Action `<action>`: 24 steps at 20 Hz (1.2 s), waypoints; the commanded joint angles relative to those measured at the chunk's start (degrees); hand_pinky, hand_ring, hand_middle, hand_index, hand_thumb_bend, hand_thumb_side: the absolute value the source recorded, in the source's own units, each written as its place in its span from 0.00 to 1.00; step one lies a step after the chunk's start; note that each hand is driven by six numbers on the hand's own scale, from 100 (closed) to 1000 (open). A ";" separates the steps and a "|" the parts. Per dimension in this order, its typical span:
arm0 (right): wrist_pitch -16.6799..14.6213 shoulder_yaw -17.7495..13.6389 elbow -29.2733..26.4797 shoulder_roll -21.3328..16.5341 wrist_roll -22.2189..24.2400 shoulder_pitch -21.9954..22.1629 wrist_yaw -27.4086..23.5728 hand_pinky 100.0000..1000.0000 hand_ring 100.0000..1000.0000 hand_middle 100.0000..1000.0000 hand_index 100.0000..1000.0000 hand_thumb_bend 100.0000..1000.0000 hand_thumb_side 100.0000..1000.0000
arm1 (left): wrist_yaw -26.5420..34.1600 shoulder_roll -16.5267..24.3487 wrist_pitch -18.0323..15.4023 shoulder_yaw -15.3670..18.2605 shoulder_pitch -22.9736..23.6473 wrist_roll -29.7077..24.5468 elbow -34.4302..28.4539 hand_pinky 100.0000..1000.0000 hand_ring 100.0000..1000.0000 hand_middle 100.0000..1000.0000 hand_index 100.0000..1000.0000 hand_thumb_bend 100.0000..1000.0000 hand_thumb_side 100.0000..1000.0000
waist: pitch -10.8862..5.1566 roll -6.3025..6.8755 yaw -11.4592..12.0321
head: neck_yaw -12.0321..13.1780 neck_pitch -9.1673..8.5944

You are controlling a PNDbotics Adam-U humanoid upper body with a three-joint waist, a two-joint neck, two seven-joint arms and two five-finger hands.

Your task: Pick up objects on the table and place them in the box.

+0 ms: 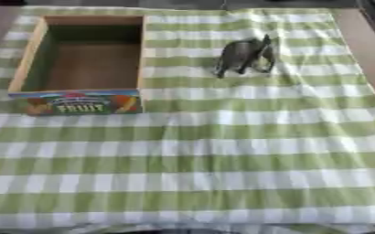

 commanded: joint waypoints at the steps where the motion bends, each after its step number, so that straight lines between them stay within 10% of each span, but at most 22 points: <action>1: -1.95 1.21 2.44 -2.04 4.70 -2.61 1.44 0.97 0.97 0.93 1.00 0.38 0.95 | 0.16 1.56 0.08 -0.22 -0.27 -0.41 -1.29 0.26 0.32 0.66 0.47 0.00 0.75 | -0.88 0.05 0.22 | -0.25 -0.35; 24: -12.25 6.18 23.09 2.00 27.94 -10.51 5.76 1.00 1.00 0.95 1.00 0.60 0.50 | 0.57 1.75 0.39 -0.83 -0.46 -1.33 -1.29 0.26 0.32 0.66 0.47 0.00 0.74 | -1.12 -0.02 0.97 | -0.67 -0.94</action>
